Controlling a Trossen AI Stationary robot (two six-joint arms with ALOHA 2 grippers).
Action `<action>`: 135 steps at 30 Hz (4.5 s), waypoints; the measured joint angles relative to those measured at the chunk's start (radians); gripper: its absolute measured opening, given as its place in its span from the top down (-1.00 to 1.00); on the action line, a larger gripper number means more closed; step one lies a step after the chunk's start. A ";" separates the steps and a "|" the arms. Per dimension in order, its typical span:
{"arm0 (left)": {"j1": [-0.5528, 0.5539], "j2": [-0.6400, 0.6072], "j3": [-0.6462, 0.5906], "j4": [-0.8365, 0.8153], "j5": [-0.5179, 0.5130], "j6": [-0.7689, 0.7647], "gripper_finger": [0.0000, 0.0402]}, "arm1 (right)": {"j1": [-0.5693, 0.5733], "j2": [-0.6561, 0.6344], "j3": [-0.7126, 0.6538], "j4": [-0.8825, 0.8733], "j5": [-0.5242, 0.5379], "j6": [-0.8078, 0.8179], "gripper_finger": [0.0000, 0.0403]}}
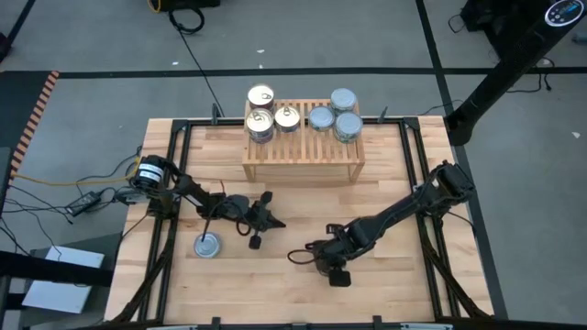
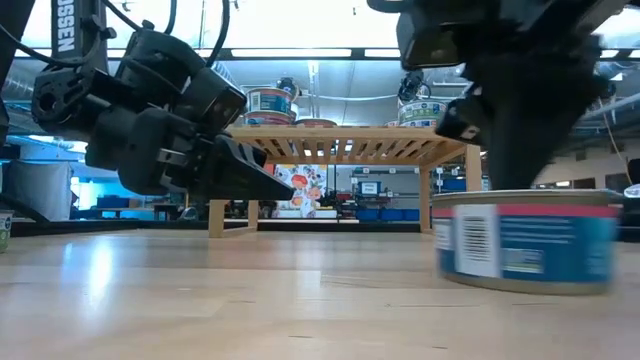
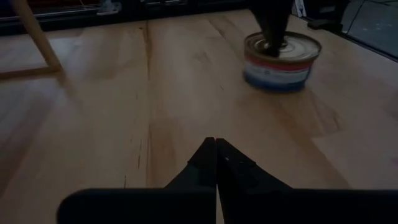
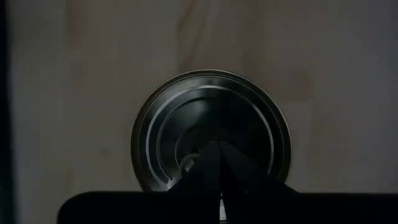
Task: Stack canned seafood by type on shelf
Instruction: Stack the blue pink tuna can on top of the blue pink tuna can on the shelf
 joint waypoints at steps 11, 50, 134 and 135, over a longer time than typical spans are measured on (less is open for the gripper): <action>0.000 0.000 0.000 -0.005 0.000 0.002 0.99 | -0.081 0.003 -0.002 0.060 0.052 -0.112 0.85; -0.024 0.000 0.172 -0.216 -0.163 -0.047 0.68 | -0.045 0.002 -0.002 0.080 0.164 -0.127 0.97; -0.056 0.019 0.324 -0.563 -0.269 -0.019 0.91 | 0.008 0.005 0.151 -0.224 0.330 -0.131 0.89; -0.056 0.019 0.324 -0.563 -0.269 -0.019 0.91 | 0.006 0.005 0.151 -0.233 0.337 -0.126 0.87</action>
